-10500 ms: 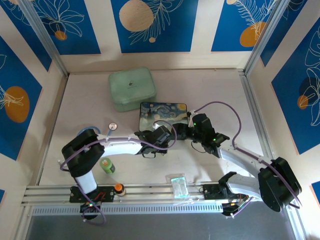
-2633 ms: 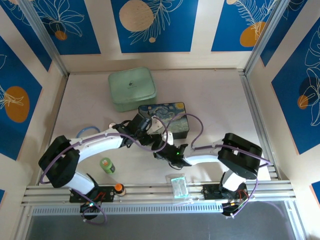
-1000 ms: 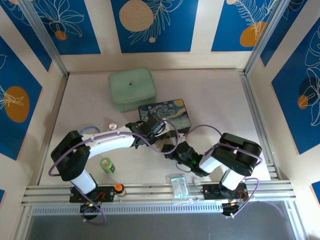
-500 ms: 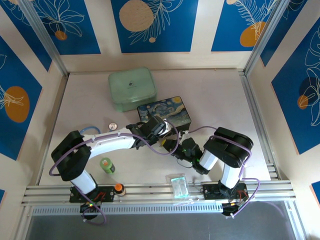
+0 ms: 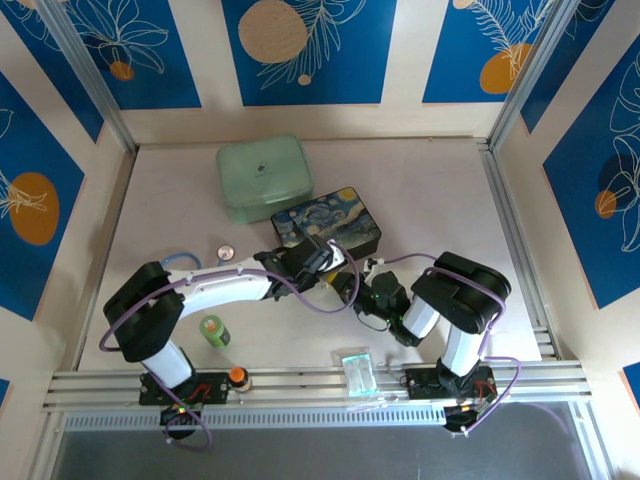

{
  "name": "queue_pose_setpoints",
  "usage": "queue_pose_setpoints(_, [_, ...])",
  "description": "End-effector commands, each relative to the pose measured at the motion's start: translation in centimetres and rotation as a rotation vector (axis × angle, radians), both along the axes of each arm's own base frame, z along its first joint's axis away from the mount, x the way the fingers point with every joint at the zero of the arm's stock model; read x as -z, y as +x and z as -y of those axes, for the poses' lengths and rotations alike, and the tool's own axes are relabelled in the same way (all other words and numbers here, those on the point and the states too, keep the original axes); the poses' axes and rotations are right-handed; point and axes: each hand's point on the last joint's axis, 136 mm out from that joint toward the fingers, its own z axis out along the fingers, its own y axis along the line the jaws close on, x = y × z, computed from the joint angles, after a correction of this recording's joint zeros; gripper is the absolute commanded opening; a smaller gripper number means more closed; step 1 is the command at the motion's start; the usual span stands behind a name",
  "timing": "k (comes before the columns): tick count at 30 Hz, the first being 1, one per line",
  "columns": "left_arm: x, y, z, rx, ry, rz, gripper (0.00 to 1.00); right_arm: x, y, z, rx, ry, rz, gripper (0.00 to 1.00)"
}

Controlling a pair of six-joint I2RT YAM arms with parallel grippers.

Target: Unlock the padlock with the key

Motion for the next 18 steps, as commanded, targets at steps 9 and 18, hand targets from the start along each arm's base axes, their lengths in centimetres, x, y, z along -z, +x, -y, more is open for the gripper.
queue_pose_setpoints(9, [7.0,-5.3,-4.8,0.068,0.27,-0.243,0.41,-0.7,3.3,3.1,0.162,0.051,0.005,0.05])
queue_pose_setpoints(18, [6.2,-4.8,-4.6,0.057,0.262,-0.219,0.41,0.9,2.9,3.7,0.062,-0.008,-0.02,0.05])
